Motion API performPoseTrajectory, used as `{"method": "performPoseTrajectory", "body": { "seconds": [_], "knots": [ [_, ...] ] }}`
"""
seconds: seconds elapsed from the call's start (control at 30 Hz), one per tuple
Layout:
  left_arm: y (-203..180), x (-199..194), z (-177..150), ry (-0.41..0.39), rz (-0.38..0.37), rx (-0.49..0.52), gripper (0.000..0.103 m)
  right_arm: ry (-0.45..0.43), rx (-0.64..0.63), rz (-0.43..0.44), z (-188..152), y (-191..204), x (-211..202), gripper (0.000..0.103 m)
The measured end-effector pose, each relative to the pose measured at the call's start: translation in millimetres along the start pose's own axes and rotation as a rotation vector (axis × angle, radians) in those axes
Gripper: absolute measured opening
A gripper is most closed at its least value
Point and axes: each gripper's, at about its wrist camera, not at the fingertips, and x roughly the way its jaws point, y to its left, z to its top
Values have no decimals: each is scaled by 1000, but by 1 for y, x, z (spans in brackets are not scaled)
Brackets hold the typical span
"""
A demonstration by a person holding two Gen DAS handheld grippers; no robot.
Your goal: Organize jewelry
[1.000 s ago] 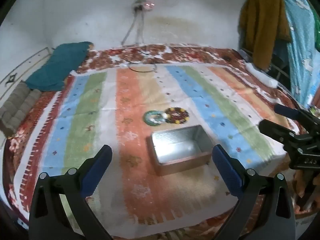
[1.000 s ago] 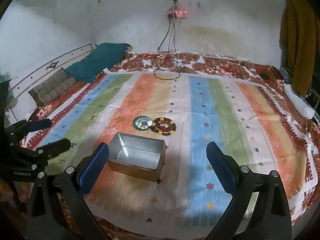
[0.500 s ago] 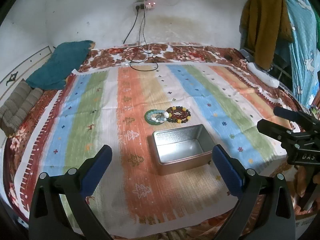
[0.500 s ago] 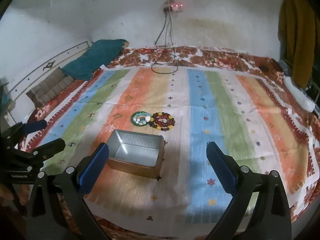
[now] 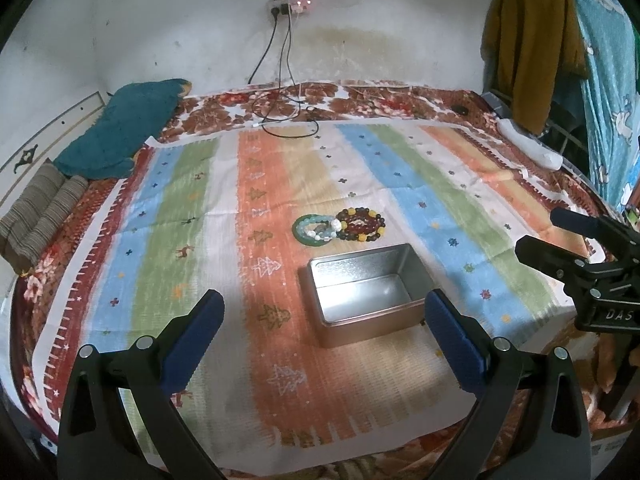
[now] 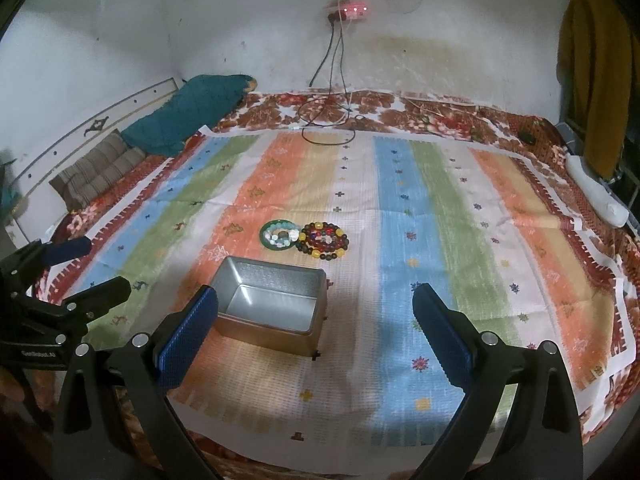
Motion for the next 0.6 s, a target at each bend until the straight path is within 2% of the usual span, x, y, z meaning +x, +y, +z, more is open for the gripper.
{"method": "performPoseTrajectory", "body": {
  "seconds": [0.33, 0.6],
  "knots": [
    [-4, 6, 0, 24, 18, 22, 98, 18, 16, -2, -1, -1, 5, 99],
    [7, 17, 4, 60, 22, -26, 97, 41, 16, -17, 5, 0, 13, 99]
  ]
}}
